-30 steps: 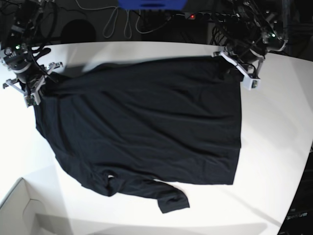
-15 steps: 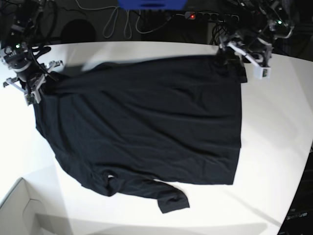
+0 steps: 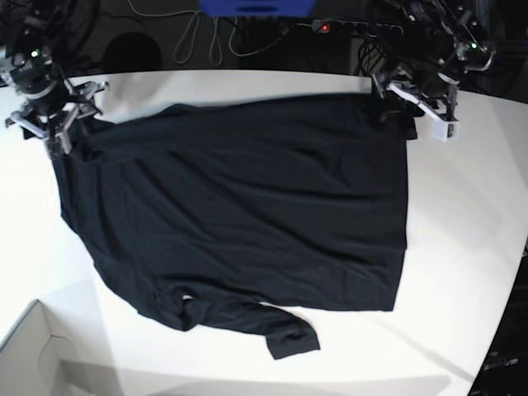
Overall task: Layout the t-shirt on the table in an organized manner, then fold the t-shirt properly
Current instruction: 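Lower the collar edge with both grippers onto the table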
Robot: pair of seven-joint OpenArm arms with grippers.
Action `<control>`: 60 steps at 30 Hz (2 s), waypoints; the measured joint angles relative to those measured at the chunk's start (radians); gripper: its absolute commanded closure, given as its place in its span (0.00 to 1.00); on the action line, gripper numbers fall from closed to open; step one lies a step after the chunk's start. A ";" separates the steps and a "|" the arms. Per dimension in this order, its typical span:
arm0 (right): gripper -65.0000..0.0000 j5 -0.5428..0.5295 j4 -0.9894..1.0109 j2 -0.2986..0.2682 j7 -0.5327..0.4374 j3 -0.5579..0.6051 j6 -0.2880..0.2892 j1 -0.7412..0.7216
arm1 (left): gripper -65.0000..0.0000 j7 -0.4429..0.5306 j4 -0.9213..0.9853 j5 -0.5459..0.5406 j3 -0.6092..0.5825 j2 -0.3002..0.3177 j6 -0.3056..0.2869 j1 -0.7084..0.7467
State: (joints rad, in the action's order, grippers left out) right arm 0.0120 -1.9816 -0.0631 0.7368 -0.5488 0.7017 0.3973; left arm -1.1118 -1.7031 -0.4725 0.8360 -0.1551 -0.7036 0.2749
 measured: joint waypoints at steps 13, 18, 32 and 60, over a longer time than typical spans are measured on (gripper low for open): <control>0.40 -0.003 0.007 0.130 -0.004 0.160 0.000 0.079 | 0.14 0.119 0.180 -0.083 -0.021 0.019 -0.026 -0.087; 0.40 -0.001 0.060 0.137 0.002 0.207 0.000 0.063 | 0.26 0.119 0.208 -0.079 -0.046 0.029 -0.027 -0.109; 0.40 0.003 0.142 0.161 -0.003 0.219 0.000 0.019 | 1.00 0.038 0.225 -0.036 -0.049 0.038 -0.015 -0.135; 1.00 -0.006 0.002 0.180 -0.009 0.214 -0.003 0.080 | 1.00 -0.037 0.106 0.035 -0.040 0.093 0.004 -0.131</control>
State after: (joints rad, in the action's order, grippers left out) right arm 0.0059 -1.9793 0.1165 0.7277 -0.3344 0.6991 0.4774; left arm -1.1488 -1.5967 -0.4377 0.7959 -0.0616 -0.6994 0.1440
